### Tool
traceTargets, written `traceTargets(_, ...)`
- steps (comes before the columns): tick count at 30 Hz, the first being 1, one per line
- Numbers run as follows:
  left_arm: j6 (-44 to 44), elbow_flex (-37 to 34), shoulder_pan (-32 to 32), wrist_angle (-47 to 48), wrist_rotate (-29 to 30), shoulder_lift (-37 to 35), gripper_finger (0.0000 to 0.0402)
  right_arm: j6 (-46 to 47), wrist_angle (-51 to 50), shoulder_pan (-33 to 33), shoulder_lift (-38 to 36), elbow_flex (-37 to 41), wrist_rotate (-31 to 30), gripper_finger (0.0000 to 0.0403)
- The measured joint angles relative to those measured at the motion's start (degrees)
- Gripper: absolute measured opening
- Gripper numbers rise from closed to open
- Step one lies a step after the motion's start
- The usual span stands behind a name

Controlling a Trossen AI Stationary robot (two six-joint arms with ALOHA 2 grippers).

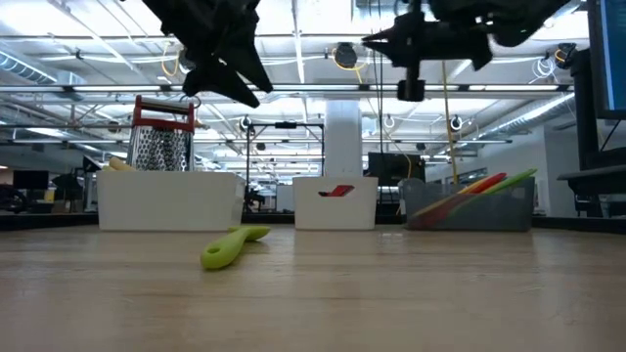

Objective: Pick & Place Kitchen Items
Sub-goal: Put the green serving spoon into the right white bin

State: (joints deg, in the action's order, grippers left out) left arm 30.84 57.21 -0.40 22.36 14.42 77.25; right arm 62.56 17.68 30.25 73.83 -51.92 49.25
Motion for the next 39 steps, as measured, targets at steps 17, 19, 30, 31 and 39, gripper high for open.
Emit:
traceTargets(17, 25.53, 3.59, -11.29, -6.28, 2.66, 5.56, 0.0188, -5.27, 13.55, 4.18, -22.45, 20.67, -5.76, 0.0001)
traceTargets(19, 28.69, 5.28, -12.13, -3.68, 2.22, 7.77, 0.0188, -6.09, 16.02, 4.70, -23.88, 21.79, -5.74, 0.0001)
traceTargets(30, 44.78, 17.68, -14.72, 10.64, -10.30, 20.93, 0.0188, -20.26, 15.52, 8.94, -30.70, 23.72, -1.63, 0.0001)
traceTargets(31, 46.48, 18.38, -14.77, 11.41, -11.09, 22.07, 0.0188, -22.86, 15.15, 9.07, -31.05, 23.70, -1.20, 0.0001)
traceTargets(39, 59.36, 18.47, -15.40, 10.83, -14.31, 25.16, 0.0188, -36.62, -0.41, 8.67, -34.08, 23.69, -8.64, 0.0001)
